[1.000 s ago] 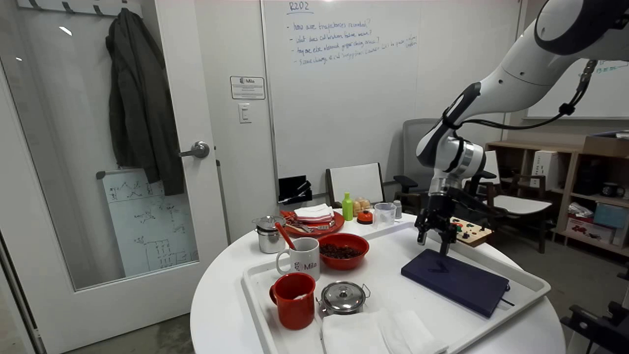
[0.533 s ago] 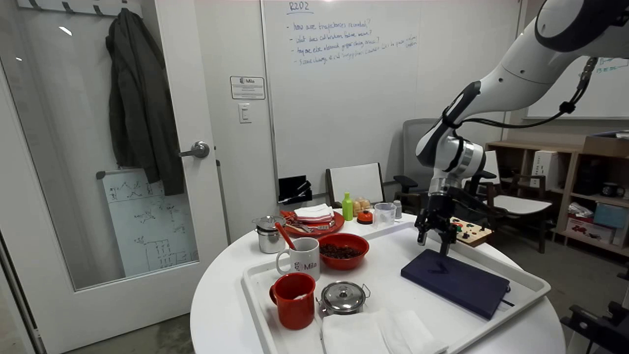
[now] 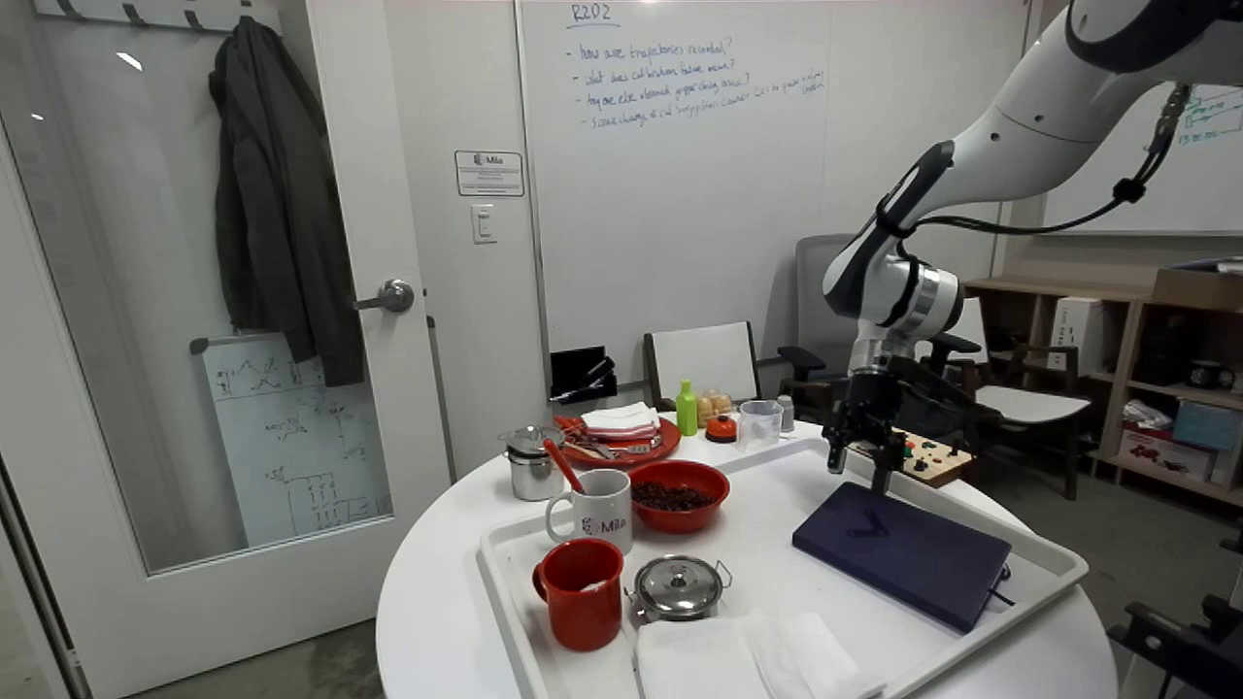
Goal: Open the notebook on the tray
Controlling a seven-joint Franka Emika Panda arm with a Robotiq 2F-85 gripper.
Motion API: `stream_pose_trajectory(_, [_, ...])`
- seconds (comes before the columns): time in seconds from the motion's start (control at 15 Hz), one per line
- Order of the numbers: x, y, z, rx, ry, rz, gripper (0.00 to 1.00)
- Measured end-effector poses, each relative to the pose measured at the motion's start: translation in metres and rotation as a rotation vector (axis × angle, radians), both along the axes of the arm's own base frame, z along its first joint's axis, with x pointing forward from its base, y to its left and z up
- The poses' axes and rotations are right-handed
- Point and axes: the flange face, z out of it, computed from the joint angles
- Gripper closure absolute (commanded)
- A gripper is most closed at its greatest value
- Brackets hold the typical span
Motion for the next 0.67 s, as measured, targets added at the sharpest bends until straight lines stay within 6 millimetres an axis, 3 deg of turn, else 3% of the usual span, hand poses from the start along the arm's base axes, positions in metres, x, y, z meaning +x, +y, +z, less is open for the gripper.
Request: stream_pose_trajectory(0.67, [-0.011, 0.016, 0.033, 0.037, -0.032, 0.082, 0.00])
